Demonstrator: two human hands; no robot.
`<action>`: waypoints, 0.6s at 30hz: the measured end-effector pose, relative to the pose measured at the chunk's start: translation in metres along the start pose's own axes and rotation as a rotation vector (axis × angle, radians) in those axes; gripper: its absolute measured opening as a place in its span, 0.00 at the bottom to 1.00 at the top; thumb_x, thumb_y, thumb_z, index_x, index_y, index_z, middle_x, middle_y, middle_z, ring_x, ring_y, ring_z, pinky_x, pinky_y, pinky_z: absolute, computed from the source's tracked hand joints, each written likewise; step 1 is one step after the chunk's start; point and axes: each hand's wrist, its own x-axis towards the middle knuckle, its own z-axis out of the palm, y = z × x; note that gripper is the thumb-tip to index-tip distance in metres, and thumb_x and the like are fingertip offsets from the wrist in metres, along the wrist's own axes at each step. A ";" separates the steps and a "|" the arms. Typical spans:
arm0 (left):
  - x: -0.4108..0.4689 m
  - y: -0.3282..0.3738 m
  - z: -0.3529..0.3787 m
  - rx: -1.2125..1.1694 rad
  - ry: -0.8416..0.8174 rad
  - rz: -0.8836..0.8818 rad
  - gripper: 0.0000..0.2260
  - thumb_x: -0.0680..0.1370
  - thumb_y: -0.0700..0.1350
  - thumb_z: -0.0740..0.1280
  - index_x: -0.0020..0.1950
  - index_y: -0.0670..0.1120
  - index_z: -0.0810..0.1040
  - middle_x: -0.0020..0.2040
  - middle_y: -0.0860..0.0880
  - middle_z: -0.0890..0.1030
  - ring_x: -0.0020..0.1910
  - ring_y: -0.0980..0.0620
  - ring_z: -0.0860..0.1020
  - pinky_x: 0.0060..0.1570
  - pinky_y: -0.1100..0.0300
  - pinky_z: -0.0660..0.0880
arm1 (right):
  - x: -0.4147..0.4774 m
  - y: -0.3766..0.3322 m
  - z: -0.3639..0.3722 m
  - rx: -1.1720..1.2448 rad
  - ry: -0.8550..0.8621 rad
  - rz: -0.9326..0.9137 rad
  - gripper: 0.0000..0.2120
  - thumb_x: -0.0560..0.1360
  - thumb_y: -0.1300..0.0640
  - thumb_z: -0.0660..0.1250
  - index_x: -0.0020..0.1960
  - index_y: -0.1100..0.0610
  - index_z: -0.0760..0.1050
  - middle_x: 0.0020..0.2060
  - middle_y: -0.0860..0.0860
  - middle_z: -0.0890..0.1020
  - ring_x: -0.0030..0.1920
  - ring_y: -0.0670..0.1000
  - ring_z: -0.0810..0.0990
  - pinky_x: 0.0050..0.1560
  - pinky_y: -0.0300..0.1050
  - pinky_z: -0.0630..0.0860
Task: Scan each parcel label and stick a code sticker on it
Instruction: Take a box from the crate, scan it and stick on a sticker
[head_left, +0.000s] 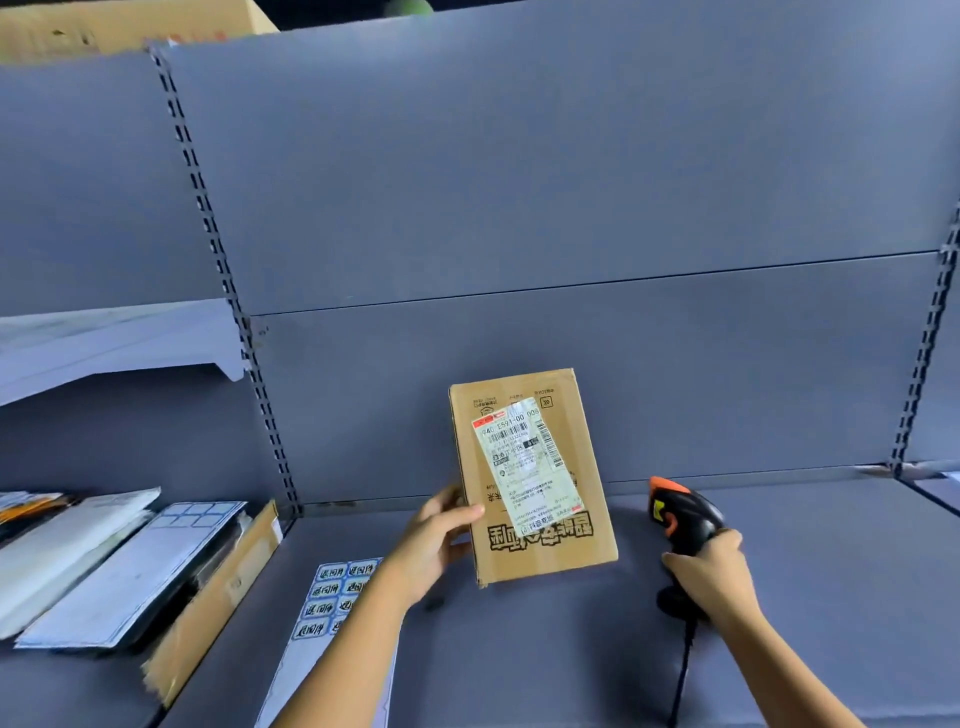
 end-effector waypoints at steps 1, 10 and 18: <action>0.003 -0.002 0.000 -0.010 -0.005 -0.006 0.26 0.66 0.43 0.70 0.64 0.45 0.73 0.53 0.45 0.82 0.41 0.53 0.80 0.36 0.61 0.74 | 0.001 0.000 0.000 -0.003 -0.007 -0.004 0.24 0.70 0.61 0.70 0.59 0.66 0.62 0.54 0.64 0.74 0.54 0.64 0.74 0.51 0.53 0.72; 0.020 -0.022 0.004 -0.069 -0.042 -0.052 0.27 0.67 0.41 0.71 0.65 0.47 0.72 0.55 0.44 0.82 0.49 0.48 0.80 0.41 0.58 0.77 | 0.006 0.004 0.002 0.185 0.002 0.014 0.14 0.66 0.65 0.70 0.48 0.66 0.71 0.38 0.59 0.77 0.38 0.58 0.75 0.35 0.45 0.68; 0.021 -0.031 0.005 -0.097 -0.065 -0.057 0.27 0.70 0.37 0.70 0.69 0.46 0.70 0.59 0.42 0.80 0.59 0.42 0.77 0.62 0.45 0.72 | -0.040 -0.030 -0.021 0.796 -0.236 -0.109 0.21 0.70 0.73 0.68 0.58 0.58 0.67 0.41 0.57 0.75 0.31 0.54 0.74 0.33 0.45 0.72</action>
